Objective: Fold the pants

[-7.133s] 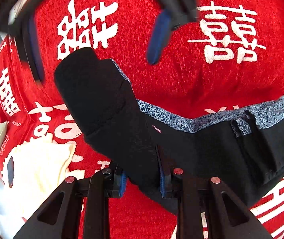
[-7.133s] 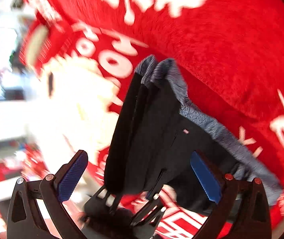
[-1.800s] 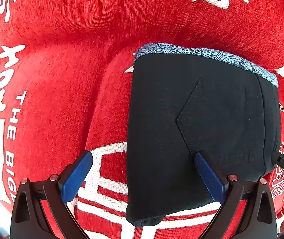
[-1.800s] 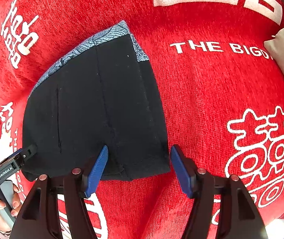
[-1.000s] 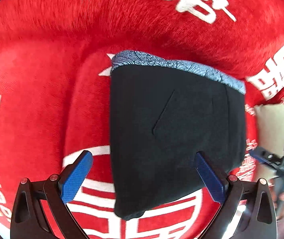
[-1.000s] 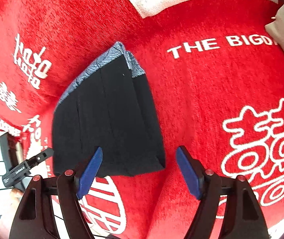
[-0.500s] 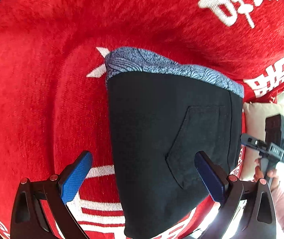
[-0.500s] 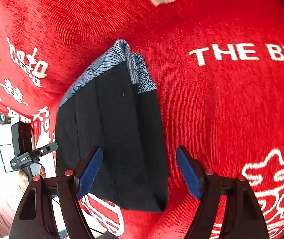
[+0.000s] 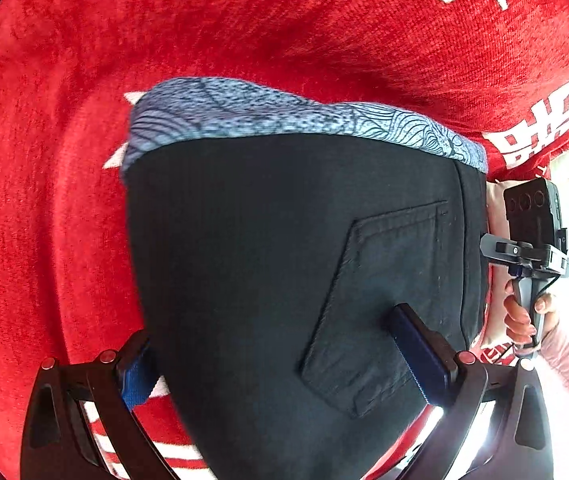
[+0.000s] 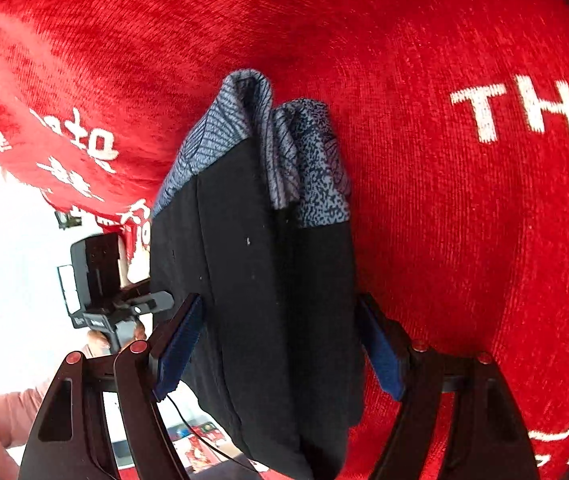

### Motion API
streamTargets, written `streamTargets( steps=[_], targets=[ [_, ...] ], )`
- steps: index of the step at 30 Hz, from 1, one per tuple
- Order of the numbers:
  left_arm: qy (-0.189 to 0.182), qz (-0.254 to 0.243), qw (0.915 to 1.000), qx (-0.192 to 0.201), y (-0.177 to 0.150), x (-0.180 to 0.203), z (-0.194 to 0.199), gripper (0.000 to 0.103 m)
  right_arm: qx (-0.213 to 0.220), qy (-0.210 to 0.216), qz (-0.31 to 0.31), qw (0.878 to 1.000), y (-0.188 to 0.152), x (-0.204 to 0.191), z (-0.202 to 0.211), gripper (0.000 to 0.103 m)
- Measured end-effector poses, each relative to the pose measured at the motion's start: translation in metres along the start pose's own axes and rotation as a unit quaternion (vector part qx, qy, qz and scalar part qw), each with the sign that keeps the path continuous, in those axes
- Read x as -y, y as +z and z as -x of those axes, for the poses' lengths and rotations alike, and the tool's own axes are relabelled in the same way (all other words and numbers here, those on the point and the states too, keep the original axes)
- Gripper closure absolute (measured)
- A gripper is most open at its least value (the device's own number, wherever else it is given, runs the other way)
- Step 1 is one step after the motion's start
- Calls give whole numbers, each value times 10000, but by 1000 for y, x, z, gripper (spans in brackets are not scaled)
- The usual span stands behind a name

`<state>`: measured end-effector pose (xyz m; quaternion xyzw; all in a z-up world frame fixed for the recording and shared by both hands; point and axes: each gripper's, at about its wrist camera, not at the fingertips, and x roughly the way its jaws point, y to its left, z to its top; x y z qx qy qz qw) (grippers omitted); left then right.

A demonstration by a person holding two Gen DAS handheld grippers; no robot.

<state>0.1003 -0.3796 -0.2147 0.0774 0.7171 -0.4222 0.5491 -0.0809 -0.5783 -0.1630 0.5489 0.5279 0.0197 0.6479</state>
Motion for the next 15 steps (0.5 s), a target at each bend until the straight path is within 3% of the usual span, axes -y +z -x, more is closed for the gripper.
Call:
streamTargets(
  steps=[2, 4, 7, 9, 15],
  targets=[
    [112, -34, 9998, 129, -2, 6, 1, 7, 40, -72, -123, 9999, -2, 0, 1, 28],
    [173, -96, 9995, 250, -6, 5, 8, 15, 98, -210, -189, 9996, -3, -6, 0, 39],
    [198, -107, 9988, 428, -11, 8, 21, 34, 240, -153, -256, 9993, -9, -14, 7, 57],
    [154, -55, 9985, 516, -13, 9, 30, 45, 345, -14, -344, 9988, -13, -16, 15, 62],
    [202, -67, 9977, 650, -24, 23, 49, 49, 378, 162, -307, 9987, -29, -32, 31, 63]
  ],
)
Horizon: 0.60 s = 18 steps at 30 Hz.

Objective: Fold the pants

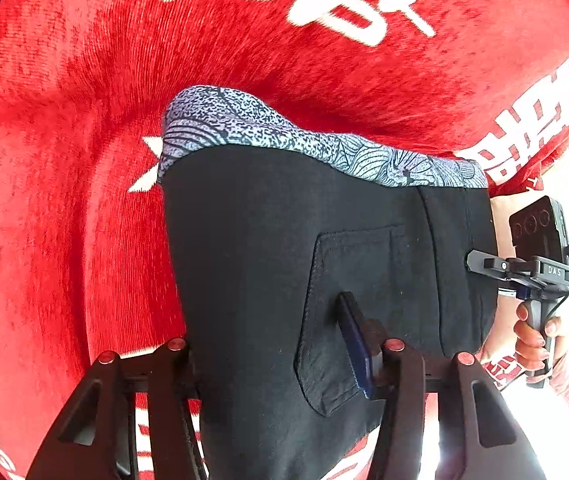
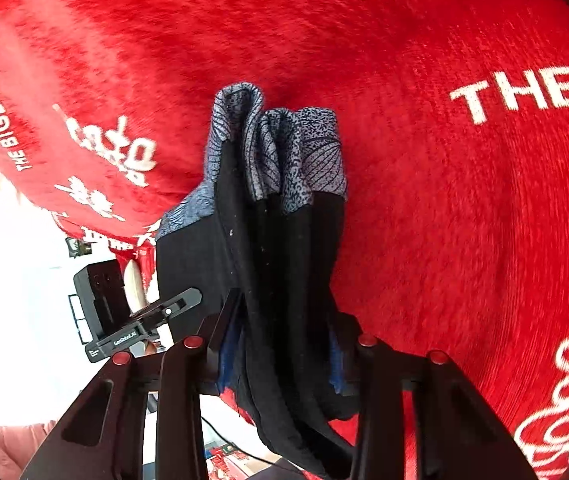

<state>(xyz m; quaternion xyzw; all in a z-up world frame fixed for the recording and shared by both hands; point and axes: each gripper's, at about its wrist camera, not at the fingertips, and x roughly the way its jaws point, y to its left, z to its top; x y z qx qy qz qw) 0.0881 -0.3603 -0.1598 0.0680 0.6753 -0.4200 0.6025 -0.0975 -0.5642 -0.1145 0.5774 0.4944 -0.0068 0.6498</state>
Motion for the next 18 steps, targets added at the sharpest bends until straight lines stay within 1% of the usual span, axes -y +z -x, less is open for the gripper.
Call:
streamTargets(
  steps=[5, 7, 10, 14, 18],
  targets=[
    [33, -11, 9999, 116, -21, 16, 25, 49, -49, 117, 64, 9999, -18, -9, 18, 63],
    [70, -13, 9998, 171, -30, 32, 30, 49, -70, 174, 123, 9997, -30, -14, 24, 63],
    [133, -17, 9997, 195, -49, 42, 40, 49, -116, 233, 152, 9995, -49, -15, 34, 63],
    [179, -7, 9998, 99, -73, 49, 42, 49, -162, 239, 65, 9996, -78, -14, 37, 63],
    [129, -57, 9999, -38, -96, 44, 37, 49, -108, 233, -119, 9996, -110, -4, 32, 63]
  ],
)
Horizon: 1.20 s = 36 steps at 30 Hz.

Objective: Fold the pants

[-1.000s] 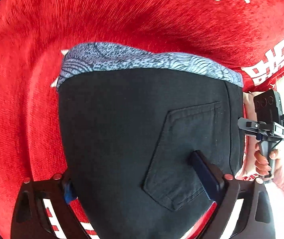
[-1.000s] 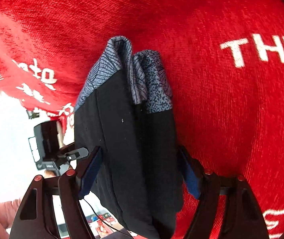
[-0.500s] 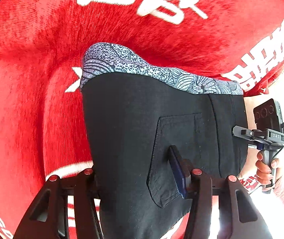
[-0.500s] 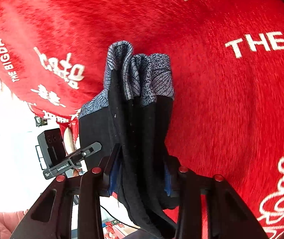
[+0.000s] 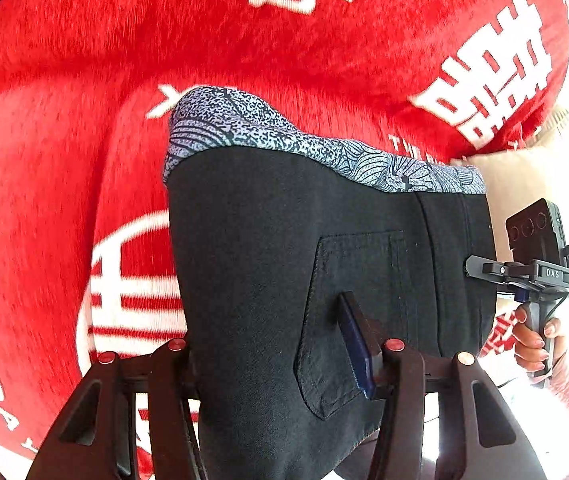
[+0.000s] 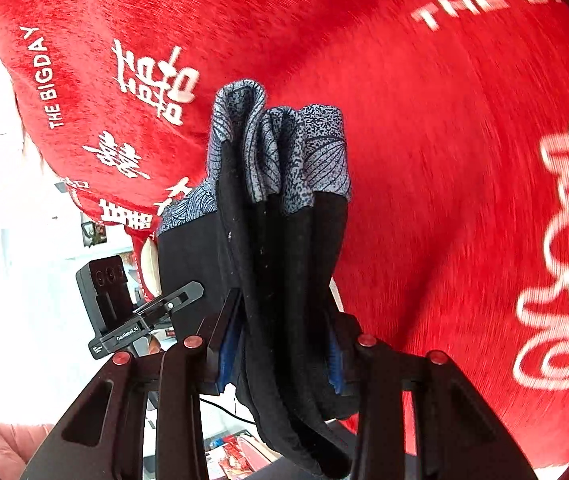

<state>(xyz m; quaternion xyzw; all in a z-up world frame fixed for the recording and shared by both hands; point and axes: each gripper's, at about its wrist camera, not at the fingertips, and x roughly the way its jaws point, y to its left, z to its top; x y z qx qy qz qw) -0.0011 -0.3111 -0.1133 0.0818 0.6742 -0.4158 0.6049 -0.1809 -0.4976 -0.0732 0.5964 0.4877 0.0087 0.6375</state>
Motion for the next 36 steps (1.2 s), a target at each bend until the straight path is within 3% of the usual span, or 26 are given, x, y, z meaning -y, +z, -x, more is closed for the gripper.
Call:
streamTargets(
  steps=[8, 11, 14, 17, 20, 23, 25, 30, 36],
  targets=[
    [149, -30, 9999, -2, -29, -25, -35, 48, 195, -333, -281, 9989, -39, 39, -17, 61],
    [162, 104, 9996, 186, -34, -33, -38, 36, 303, -585, -154, 9977, -39, 48, -26, 55],
    [512, 102, 9982, 288, -36, -33, -39, 16, 393, -636, -45, 9972, -39, 47, -28, 52],
    [616, 114, 9976, 284, -38, -32, -38, 15, 473, -871, 39, 9951, -39, 36, -34, 51],
    [947, -72, 9949, 352, -40, -24, -33, 15, 556, -1224, 88, 9909, -41, 23, -34, 48],
    [1451, -269, 9884, 365, -44, -18, -32, 1, 613, -1720, 160, 9831, -43, 10, -35, 43],
    [1547, -258, 9871, 318, -47, -21, -32, 1, 662, -2108, 65, 9753, -46, 4, -35, 27],
    [1692, 32, 9852, 260, -53, -25, -25, 1, 888, -2895, -244, 9527, -69, -2, -21, 22],
    [2183, -269, 9754, 142, -74, -9, -6, 1, 943, -3605, -36, 9280, -100, -28, -12, 12]
  ],
)
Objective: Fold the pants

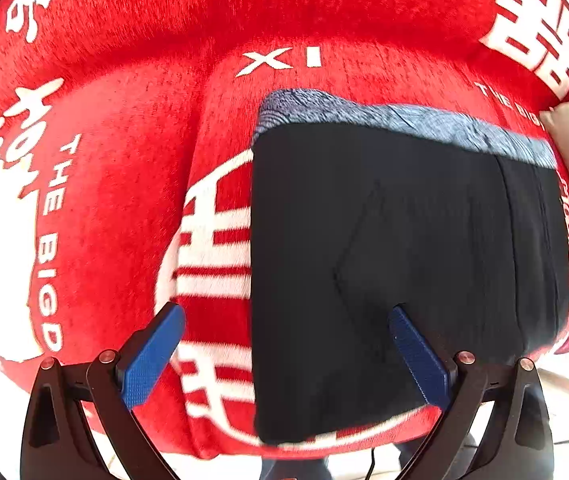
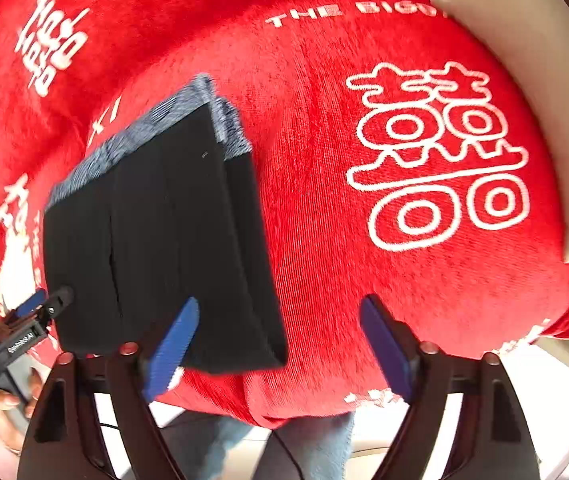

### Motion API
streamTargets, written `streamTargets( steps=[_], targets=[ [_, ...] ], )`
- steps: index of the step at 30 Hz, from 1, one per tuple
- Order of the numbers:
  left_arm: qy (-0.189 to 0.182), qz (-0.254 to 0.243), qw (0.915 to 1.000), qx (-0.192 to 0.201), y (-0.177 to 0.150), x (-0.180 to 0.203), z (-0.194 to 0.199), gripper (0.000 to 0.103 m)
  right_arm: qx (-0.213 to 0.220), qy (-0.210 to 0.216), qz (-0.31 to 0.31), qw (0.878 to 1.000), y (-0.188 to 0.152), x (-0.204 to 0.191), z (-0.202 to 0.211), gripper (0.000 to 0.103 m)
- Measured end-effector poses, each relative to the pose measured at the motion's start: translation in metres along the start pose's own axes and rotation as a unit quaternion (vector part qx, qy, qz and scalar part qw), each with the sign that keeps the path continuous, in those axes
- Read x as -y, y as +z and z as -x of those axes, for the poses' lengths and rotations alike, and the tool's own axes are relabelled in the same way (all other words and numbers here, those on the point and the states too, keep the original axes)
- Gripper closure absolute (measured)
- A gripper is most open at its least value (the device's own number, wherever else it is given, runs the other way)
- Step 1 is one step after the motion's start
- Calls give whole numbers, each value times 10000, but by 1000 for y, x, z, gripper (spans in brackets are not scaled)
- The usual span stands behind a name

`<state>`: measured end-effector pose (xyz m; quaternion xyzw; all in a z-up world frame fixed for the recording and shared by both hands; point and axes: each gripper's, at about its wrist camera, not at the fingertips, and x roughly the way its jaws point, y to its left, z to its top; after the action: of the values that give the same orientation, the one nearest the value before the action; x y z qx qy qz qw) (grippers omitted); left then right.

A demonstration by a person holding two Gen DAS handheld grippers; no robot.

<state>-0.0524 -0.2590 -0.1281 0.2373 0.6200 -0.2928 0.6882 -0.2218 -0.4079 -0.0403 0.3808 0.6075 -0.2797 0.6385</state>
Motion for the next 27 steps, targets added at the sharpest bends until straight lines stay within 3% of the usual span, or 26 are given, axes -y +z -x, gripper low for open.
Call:
streamTargets(
  steps=[4, 5, 6, 9, 12, 17, 27],
  targets=[
    [33, -121, 9999, -64, -17, 5, 20, 1, 183, -76, 35, 9998, -17, -13, 18, 12],
    [58, -165, 9998, -51, -22, 7, 28, 1, 225, -17, -10, 9997, -21, -18, 23, 10],
    [72, -177, 9998, -21, -24, 9, 35, 1, 238, 31, -30, 9997, -25, -20, 26, 0],
    [68, -178, 9997, 131, -33, 13, 61, 1, 419, 66, -22, 9991, -39, -35, 43, 0],
    [65, -150, 9995, 258, -32, 13, 84, 1, 554, -167, 140, 9982, -51, -50, 63, 0],
    [53, -54, 9989, 460, -29, 9, 114, 1, 503, -307, 183, 9981, -58, -71, 79, 0],
    [147, -284, 9984, 475, -35, 13, 148, 1, 545, -434, 161, 9974, -65, -86, 105, 0]
  ],
)
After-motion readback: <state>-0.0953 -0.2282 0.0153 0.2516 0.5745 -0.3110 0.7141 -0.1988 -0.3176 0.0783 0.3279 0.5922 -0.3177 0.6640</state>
